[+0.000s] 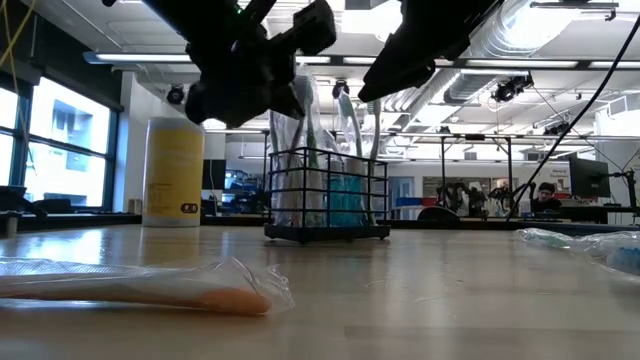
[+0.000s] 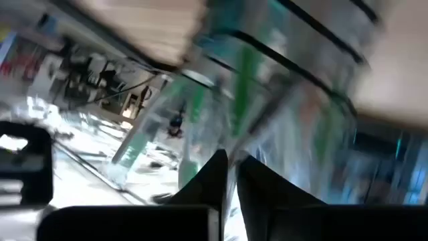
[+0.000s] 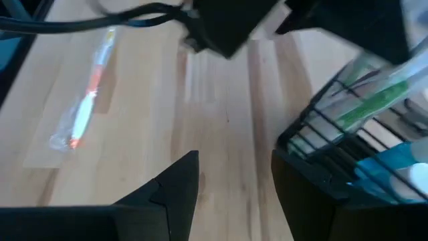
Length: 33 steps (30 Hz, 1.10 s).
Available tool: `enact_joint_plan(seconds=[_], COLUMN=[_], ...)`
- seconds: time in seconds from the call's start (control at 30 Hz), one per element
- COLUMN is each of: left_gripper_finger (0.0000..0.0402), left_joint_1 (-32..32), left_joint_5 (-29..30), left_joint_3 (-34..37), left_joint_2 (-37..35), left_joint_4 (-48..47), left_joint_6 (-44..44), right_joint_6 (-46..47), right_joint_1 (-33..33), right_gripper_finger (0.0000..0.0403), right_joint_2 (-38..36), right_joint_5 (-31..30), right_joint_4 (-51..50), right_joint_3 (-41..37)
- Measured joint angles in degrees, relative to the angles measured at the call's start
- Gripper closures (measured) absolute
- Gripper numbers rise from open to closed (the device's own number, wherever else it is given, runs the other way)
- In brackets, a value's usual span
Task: Pick & Place toothbrushing station
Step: Put the purple toothbrush into the wire organizer
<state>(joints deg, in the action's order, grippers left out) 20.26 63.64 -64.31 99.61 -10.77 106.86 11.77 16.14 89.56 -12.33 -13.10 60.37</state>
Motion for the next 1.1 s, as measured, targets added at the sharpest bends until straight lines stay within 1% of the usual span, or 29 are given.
enact_joint_plan(seconds=[0.07, 0.1, 0.17, 0.3, 0.43, 0.53, 0.73, 1.1], left_gripper_finger=[0.0366, 0.0361, 0.0353, 0.0344, 0.0343, 0.0343, 0.0343, 0.0343], left_joint_1=[0.0, 0.0, 0.1, 0.0, 0.0, 0.0, 0.0, -0.1], left_joint_5=[-4.7, -6.6, -7.5, -6.7, -6.6, -7.1, -4.2, -2.5], left_joint_3=[0.0, 0.0, 0.0, -0.2, -0.2, -0.2, -0.2, -0.2], left_joint_2=[0.0, 0.0, 0.0, 0.0, 0.0, 0.0, 0.0, 0.0], left_joint_4=[4.0, 5.9, 7.8, 8.0, 7.9, 7.9, 7.5, 1.7], left_joint_6=[-6.4, -8.2, -7.7, -6.8, -6.6, -4.8, -4.0, -2.1], right_joint_6=[0.0, 0.0, 0.0, 0.0, 0.0, 0.0, 0.0, 0.0], right_joint_1=[0.0, 0.0, 0.0, 0.0, 0.0, 0.0, 0.0, 0.0], right_gripper_finger=[0.0223, 0.0223, 0.0223, 0.0223, 0.0223, 0.0223, 0.0223, 0.0223], right_joint_2=[0.0, 0.0, 0.0, 0.0, 0.0, 0.0, 0.0, 0.0], right_joint_5=[-1.3, -1.7, -2.3, -2.4, -2.4, -2.4, -2.5, -2.5], right_joint_4=[0.0, 0.0, 0.0, 0.0, 0.0, 0.0, -0.1, -0.1], right_joint_3=[0.0, 0.0, 0.0, 0.0, 0.0, 0.0, 0.0, 0.0])
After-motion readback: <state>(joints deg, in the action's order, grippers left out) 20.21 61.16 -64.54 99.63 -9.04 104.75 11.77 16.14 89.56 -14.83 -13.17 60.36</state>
